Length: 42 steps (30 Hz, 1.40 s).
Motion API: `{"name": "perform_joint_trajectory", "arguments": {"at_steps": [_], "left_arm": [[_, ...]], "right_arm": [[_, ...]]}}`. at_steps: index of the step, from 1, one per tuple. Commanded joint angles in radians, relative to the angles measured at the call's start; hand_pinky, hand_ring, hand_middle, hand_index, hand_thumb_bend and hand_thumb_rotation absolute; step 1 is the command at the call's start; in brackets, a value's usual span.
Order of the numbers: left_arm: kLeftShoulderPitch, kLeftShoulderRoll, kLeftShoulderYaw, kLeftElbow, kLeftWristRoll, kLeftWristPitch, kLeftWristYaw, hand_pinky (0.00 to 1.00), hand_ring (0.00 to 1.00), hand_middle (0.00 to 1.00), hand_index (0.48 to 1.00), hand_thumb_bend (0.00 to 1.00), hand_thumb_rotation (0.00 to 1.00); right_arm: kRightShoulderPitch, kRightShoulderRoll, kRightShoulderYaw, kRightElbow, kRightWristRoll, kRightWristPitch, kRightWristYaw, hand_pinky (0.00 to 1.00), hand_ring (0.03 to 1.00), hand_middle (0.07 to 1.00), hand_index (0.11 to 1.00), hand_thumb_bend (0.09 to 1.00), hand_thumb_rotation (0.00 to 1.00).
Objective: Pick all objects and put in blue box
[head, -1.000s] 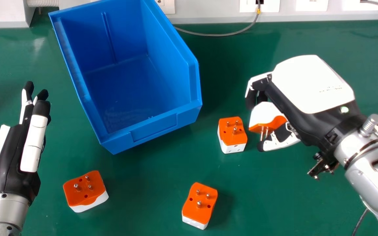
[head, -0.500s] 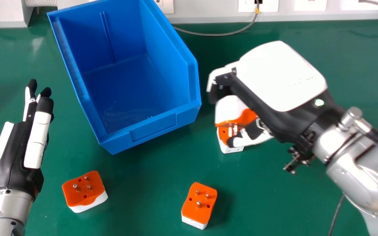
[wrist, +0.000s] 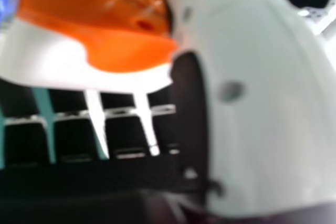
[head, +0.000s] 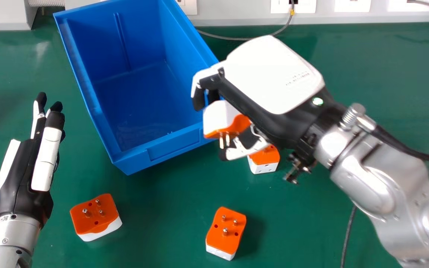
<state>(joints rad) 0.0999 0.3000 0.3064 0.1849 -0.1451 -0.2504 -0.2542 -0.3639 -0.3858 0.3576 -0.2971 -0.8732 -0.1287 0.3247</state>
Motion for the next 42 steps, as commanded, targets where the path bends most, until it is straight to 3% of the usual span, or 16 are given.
{"name": "perform_joint_trajectory", "arguments": {"at_steps": [1,4,8,13,18,29,37,42], "left_arm": [[-0.008,0.015,0.002,-0.018,0.006,-0.016,0.005,1.00,1.00,1.00,1.000,0.81,1.00],[-0.006,0.014,0.001,-0.018,0.006,-0.019,0.004,1.00,1.00,1.00,1.000,0.82,1.00],[0.005,0.010,-0.002,-0.044,-0.004,-0.004,0.000,1.00,1.00,1.00,1.000,0.82,1.00],[0.010,0.008,-0.002,-0.056,-0.014,0.005,-0.004,1.00,1.00,1.00,1.000,0.81,1.00],[0.006,0.005,-0.002,-0.036,-0.007,-0.004,0.003,1.00,1.00,1.00,1.000,0.81,1.00],[0.032,-0.003,-0.016,-0.087,0.010,0.013,0.025,1.00,1.00,1.00,1.000,0.79,1.00],[0.042,-0.006,-0.022,-0.113,0.010,0.032,0.029,1.00,1.00,1.00,1.000,0.80,1.00],[0.046,-0.008,-0.026,-0.116,0.009,0.032,0.030,1.00,1.00,1.00,1.000,0.80,1.00]], "right_arm": [[-0.065,0.029,0.007,0.024,-0.001,-0.001,-0.018,0.31,0.422,0.517,0.534,0.491,0.00],[-0.093,0.053,0.020,0.065,0.000,-0.005,-0.029,0.32,0.422,0.517,0.532,0.492,0.00],[-0.141,0.082,0.046,0.137,-0.017,-0.017,-0.063,0.32,0.421,0.516,0.526,0.492,0.00],[-0.194,0.126,0.069,0.221,-0.026,-0.015,-0.098,0.33,0.417,0.513,0.515,0.494,0.00],[-0.260,0.171,0.094,0.325,-0.029,-0.016,-0.139,0.33,0.416,0.510,0.508,0.495,0.00],[-0.424,0.256,0.151,0.553,-0.042,0.002,-0.197,0.33,0.409,0.508,0.522,0.494,0.00],[-0.522,0.302,0.200,0.742,-0.055,0.007,-0.271,0.32,0.416,0.512,0.526,0.493,0.00],[-0.569,0.324,0.223,0.850,-0.054,0.004,-0.311,0.32,0.421,0.517,0.518,0.494,0.00]]}}
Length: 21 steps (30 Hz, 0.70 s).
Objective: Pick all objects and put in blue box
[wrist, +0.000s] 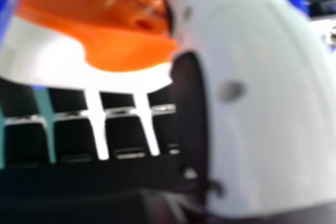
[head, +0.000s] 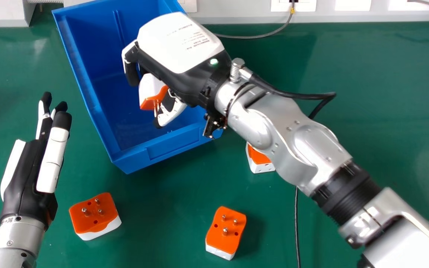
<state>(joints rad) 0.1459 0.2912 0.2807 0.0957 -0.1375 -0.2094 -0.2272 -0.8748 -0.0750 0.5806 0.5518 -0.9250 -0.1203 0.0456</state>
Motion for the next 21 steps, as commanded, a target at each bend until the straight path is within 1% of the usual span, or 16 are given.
{"name": "perform_joint_trajectory", "arguments": {"at_steps": [1,6,9,13,16,18,21], "left_arm": [[0.001,0.000,-0.001,-0.030,0.001,-0.007,0.003,1.00,1.00,1.00,1.000,0.80,1.00],[0.002,-0.002,-0.003,-0.030,0.002,-0.010,0.005,1.00,1.00,1.00,1.000,0.80,1.00],[0.008,-0.004,-0.007,-0.042,0.008,-0.008,0.010,1.00,1.00,1.00,1.000,0.80,1.00],[0.014,-0.007,-0.012,-0.059,0.013,-0.003,0.016,1.00,1.00,1.00,1.000,0.80,1.00],[0.016,-0.008,-0.014,-0.060,0.015,-0.004,0.020,1.00,1.00,1.00,1.000,0.80,1.00],[0.016,-0.008,-0.013,-0.056,0.016,-0.008,0.021,1.00,1.00,1.00,1.000,0.80,1.00],[0.023,-0.008,-0.017,-0.072,0.018,-0.001,0.026,1.00,1.00,1.00,1.000,0.80,1.00]], "right_arm": [[-0.068,0.022,0.007,0.027,-0.003,-0.004,-0.041,0.32,0.423,0.519,0.514,0.494,0.00],[-0.121,0.070,0.038,0.170,-0.005,-0.005,-0.113,0.33,0.428,0.519,0.499,0.495,0.00],[-0.148,0.098,0.051,0.249,0.002,-0.010,-0.158,0.33,0.429,0.514,0.492,0.496,0.00],[-0.172,0.124,0.060,0.333,0.012,-0.027,-0.211,0.33,0.429,0.509,0.486,0.497,0.00],[-0.188,0.138,0.064,0.383,0.016,-0.037,-0.242,0.34,0.428,0.501,0.479,0.498,0.00],[-0.199,0.149,0.070,0.416,0.014,-0.040,-0.266,0.34,0.427,0.498,0.476,0.498,0.00],[-0.217,0.166,0.076,0.457,0.019,-0.044,-0.290,0.34,0.426,0.498,0.475,0.499,0.00]]}}
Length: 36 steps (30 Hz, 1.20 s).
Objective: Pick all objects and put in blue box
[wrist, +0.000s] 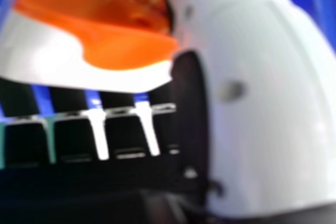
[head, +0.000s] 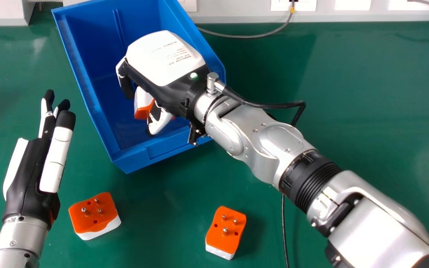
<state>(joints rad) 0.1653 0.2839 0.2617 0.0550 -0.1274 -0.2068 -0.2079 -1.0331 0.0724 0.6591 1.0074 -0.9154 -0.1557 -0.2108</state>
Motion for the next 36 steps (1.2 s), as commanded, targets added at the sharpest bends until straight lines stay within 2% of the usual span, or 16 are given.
{"name": "perform_joint_trajectory", "arguments": {"at_steps": [1,3,5,7,10,15,19,20,22,23,25,27,28,29,31,36], "left_arm": [[0.006,-0.001,0.002,-0.036,0.007,-0.003,0.007,1.00,1.00,1.00,1.000,0.79,1.00],[0.005,0.001,0.002,-0.032,0.004,-0.005,0.006,1.00,1.00,1.00,1.000,0.79,1.00],[0.007,0.000,0.002,-0.042,0.008,0.002,0.013,1.00,1.00,1.00,1.000,0.79,1.00],[0.009,0.000,0.000,-0.049,0.019,0.007,0.023,1.00,1.00,1.00,1.000,0.79,1.00],[0.009,-0.002,0.000,-0.043,0.038,0.008,0.043,1.00,1.00,1.00,1.000,0.80,1.00],[0.013,-0.004,-0.003,-0.050,0.057,0.016,0.062,1.00,1.00,1.00,1.000,0.82,1.00],[0.014,-0.001,-0.003,-0.054,0.061,0.022,0.066,1.00,1.00,1.00,1.000,0.82,1.00],[0.015,-0.001,-0.003,-0.055,0.062,0.023,0.067,1.00,1.00,1.00,1.000,0.82,1.00],[0.017,0.000,-0.001,-0.059,0.061,0.027,0.066,1.00,1.00,1.00,1.000,0.82,1.00],[0.018,0.001,0.000,-0.059,0.060,0.028,0.065,1.00,1.00,1.00,1.000,0.82,1.00],[0.018,0.002,0.001,-0.058,0.058,0.029,0.064,1.00,1.00,1.00,1.000,0.82,1.00],[0.016,0.003,0.002,-0.054,0.056,0.028,0.062,0.99,1.00,1.00,1.000,0.84,1.00],[0.015,0.003,0.002,-0.052,0.056,0.026,0.062,0.99,1.00,1.00,1.000,0.84,1.00],[0.015,0.004,0.003,-0.049,0.056,0.023,0.061,0.99,1.00,1.00,1.000,0.84,1.00],[0.014,0.005,0.003,-0.045,0.056,0.019,0.060,0.98,1.00,1.00,1.000,0.86,1.00],[0.017,0.008,0.005,-0.050,0.051,0.018,0.052,0.97,1.00,1.00,1.000,0.87,1.00]], "right_arm": [[-0.063,0.023,-0.002,0.011,0.013,-0.011,-0.038,0.34,0.423,0.498,0.478,0.499,0.00],[-0.071,0.030,0.000,0.025,0.017,-0.016,-0.047,0.34,0.423,0.498,0.478,0.499,0.00],[-0.078,0.035,0.001,0.037,0.021,-0.021,-0.054,0.34,0.419,0.497,0.486,0.498,0.00],[-0.083,0.037,0.002,0.049,0.021,-0.025,-0.064,0.34,0.415,0.496,0.494,0.498,0.00],[-0.084,0.038,0.003,0.064,0.021,-0.029,-0.088,0.34,0.412,0.495,0.503,0.497,0.00],[-0.077,0.043,-0.007,0.077,0.035,-0.021,-0.095,0.34,0.405,0.494,0.518,0.496,0.00],[-0.073,0.042,0.005,0.078,0.023,-0.006,-0.108,0.34,0.410,0.499,0.520,0.495,0.00],[-0.072,0.041,0.006,0.077,0.022,-0.005,-0.110,0.36,0.473,0.553,0.515,0.491,0.00],[-0.067,0.038,0.001,0.066,0.031,-0.005,-0.098,0.36,0.473,0.553,0.515,0.491,0.00],[-0.065,0.035,-0.001,0.061,0.034,-0.007,-0.092,0.38,0.534,0.607,0.511,0.486,0.00],[-0.063,0.032,-0.002,0.056,0.037,-0.009,-0.088,0.38,0.534,0.607,0.511,0.486,0.00],[-0.065,0.029,-0.002,0.053,0.038,-0.011,-0.076,0.40,0.664,0.724,0.636,0.459,0.00],[-0.066,0.028,-0.001,0.052,0.038,-0.012,-0.070,0.48,0.718,0.774,0.689,0.440,0.00],[-0.068,0.027,-0.001,0.054,0.039,-0.012,-0.067,0.48,0.718,0.774,0.689,0.440,0.00],[-0.069,0.027,0.000,0.056,0.041,-0.013,-0.065,0.64,0.835,0.884,0.801,0.399,0.00],[-0.063,0.026,0.009,0.052,0.031,-0.003,-0.082,0.75,0.919,0.963,0.883,0.367,0.00]]}}
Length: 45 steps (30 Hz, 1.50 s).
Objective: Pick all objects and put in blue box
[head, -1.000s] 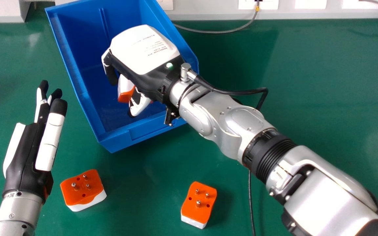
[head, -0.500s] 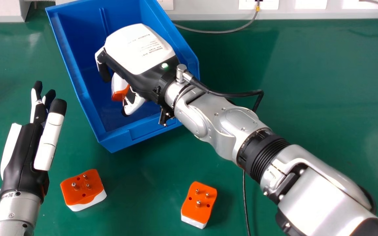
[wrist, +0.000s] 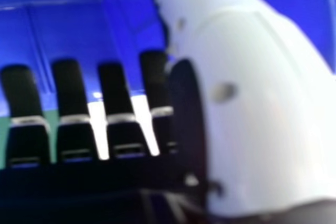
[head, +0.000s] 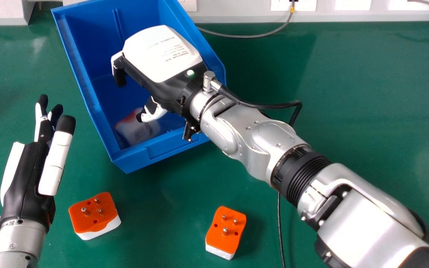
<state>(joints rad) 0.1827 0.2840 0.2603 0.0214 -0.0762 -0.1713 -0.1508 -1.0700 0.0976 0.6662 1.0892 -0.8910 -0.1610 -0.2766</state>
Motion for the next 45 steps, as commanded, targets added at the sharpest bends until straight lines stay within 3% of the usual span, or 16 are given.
{"name": "perform_joint_trajectory", "arguments": {"at_steps": [1,12,18,27,32,33,37,45], "left_arm": [[0.001,0.008,0.007,-0.018,-0.003,-0.015,-0.007,0.96,1.00,1.00,1.000,0.87,1.00],[-0.001,0.010,0.017,-0.011,-0.017,-0.018,-0.026,0.95,1.00,1.00,1.000,0.88,1.00],[0.002,0.012,0.019,-0.015,-0.014,-0.016,-0.029,0.94,1.00,1.00,1.000,0.87,1.00],[-0.001,0.016,0.031,-0.009,-0.035,-0.013,-0.051,0.93,0.99,1.00,1.000,0.89,1.00],[-0.009,0.021,0.039,0.007,-0.048,-0.015,-0.064,0.93,0.99,1.00,1.000,0.89,1.00],[-0.010,0.022,0.041,0.010,-0.049,-0.016,-0.065,0.94,0.99,1.00,1.000,0.89,1.00],[-0.006,0.023,0.042,-0.004,-0.046,-0.006,-0.063,0.94,1.00,1.00,1.000,0.88,1.00],[-0.001,0.026,0.045,-0.012,-0.039,0.002,-0.061,0.95,1.00,1.00,1.000,0.88,1.00]], "right_arm": [[-0.026,0.001,0.004,-0.030,0.004,0.005,-0.020,0.76,0.927,0.970,0.891,0.364,0.00],[-0.011,-0.013,0.008,-0.058,0.004,0.016,-0.034,0.80,0.956,0.996,0.919,0.356,0.00],[0.038,-0.054,-0.001,-0.157,0.008,0.031,-0.028,0.81,0.956,0.994,0.919,0.351,0.00],[0.260,-0.183,-0.051,-0.593,0.013,0.087,0.047,0.84,0.956,0.991,0.919,0.415,0.00],[0.422,-0.216,-0.081,-0.850,0.012,0.125,0.089,0.85,0.961,0.993,0.925,0.434,0.00],[0.458,-0.220,-0.085,-0.896,0.011,0.131,0.090,0.86,0.965,0.995,0.932,0.473,0.00],[0.584,-0.236,-0.088,-1.019,-0.001,0.135,0.083,0.88,0.972,0.997,0.939,0.559,0.03],[0.845,-0.304,-0.097,-1.246,-0.029,0.114,0.085,0.88,0.980,0.999,0.946,0.628,0.10]]}}
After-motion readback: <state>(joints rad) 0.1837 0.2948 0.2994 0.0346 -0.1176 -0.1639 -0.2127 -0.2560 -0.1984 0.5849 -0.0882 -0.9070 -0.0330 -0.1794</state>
